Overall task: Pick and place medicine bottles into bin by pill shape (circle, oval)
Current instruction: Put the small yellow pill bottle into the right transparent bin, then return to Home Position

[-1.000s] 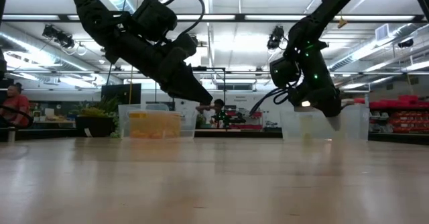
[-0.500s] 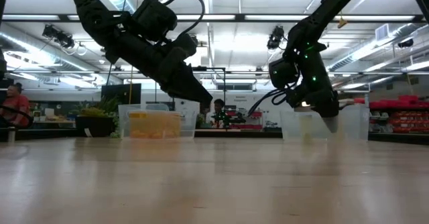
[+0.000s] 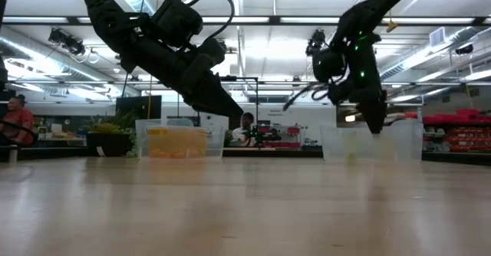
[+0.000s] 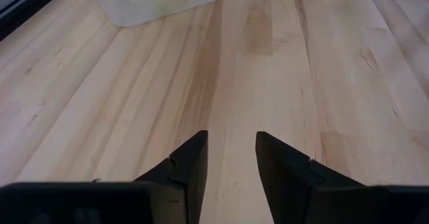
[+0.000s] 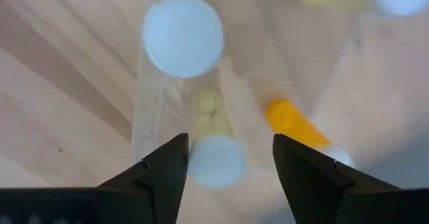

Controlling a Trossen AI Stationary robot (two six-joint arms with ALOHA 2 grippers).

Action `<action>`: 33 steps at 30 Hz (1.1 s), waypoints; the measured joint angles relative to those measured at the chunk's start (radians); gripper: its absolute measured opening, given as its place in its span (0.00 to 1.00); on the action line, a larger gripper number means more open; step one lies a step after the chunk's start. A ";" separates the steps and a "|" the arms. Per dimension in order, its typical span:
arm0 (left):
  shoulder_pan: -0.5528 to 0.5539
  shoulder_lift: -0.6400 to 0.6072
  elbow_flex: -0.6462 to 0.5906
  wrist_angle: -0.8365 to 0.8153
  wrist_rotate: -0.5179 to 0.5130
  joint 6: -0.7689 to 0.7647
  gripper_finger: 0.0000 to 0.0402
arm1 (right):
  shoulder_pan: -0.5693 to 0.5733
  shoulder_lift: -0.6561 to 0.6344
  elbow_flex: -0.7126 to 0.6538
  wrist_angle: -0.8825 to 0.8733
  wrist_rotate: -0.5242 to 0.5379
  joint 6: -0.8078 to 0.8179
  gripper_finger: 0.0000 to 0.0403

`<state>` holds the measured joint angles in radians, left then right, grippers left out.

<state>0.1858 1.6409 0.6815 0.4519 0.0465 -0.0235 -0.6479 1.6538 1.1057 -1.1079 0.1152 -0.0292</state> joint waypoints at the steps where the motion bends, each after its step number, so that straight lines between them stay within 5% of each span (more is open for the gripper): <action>1: 0.000 0.000 0.000 0.000 0.000 0.000 0.34 | 0.000 -0.023 0.000 0.000 0.001 0.001 0.56; 9: 0.000 0.000 0.000 0.000 0.000 0.000 0.36 | 0.038 -0.257 -0.026 0.101 0.004 0.049 0.56; 17: 0.004 -0.004 0.000 0.013 0.034 -0.123 0.34 | 0.148 -0.554 -0.245 0.389 0.017 0.100 0.56; 33: 0.014 -0.271 -0.023 -0.045 0.073 -0.069 0.37 | 0.357 -0.959 -0.539 0.833 0.034 0.127 0.56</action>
<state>0.2001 1.3695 0.6582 0.4070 0.1193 -0.0925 -0.2912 0.6943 0.5664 -0.2745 0.1494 0.0976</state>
